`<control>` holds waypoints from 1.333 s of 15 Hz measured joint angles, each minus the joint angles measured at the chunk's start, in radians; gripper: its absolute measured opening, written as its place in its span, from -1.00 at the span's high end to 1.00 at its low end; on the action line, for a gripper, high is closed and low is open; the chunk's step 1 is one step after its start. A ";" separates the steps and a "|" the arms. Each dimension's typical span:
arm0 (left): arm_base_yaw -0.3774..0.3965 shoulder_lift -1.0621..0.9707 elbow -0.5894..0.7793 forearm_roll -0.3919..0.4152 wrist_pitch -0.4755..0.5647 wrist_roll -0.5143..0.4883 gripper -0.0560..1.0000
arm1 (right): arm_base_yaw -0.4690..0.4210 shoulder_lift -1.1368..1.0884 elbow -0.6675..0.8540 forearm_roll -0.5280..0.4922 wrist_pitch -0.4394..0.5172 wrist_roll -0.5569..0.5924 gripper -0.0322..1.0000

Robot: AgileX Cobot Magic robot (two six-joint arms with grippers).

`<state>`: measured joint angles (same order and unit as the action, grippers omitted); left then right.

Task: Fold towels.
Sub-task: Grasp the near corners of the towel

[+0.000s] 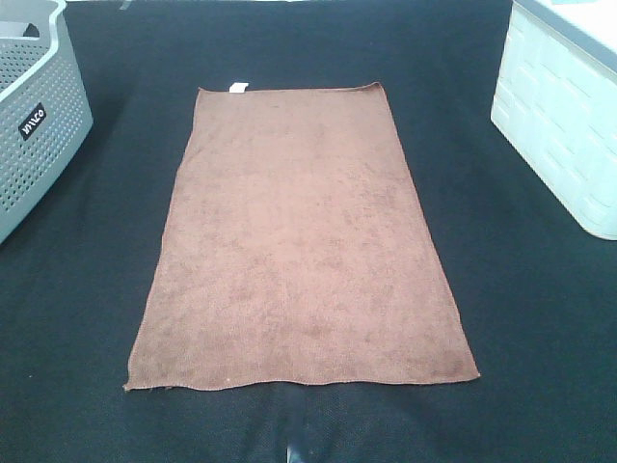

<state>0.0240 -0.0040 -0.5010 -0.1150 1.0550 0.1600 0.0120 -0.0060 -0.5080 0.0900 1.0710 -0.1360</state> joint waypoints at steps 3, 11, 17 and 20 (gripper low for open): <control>0.000 0.000 0.000 0.000 0.000 0.000 -0.54 | 0.000 0.000 0.000 0.000 0.000 0.000 -0.37; 0.000 0.000 0.000 0.000 0.000 0.000 -0.54 | 0.000 0.000 0.000 0.000 0.000 0.000 -0.37; 0.000 0.000 0.000 0.000 0.000 0.000 -0.54 | 0.000 0.000 0.000 0.000 0.000 0.000 -0.37; 0.000 0.000 0.000 0.000 0.000 0.000 -0.54 | 0.000 0.000 0.000 0.000 0.000 0.000 -0.37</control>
<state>0.0240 -0.0040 -0.5010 -0.1150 1.0550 0.1600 0.0120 -0.0060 -0.5080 0.0900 1.0710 -0.1360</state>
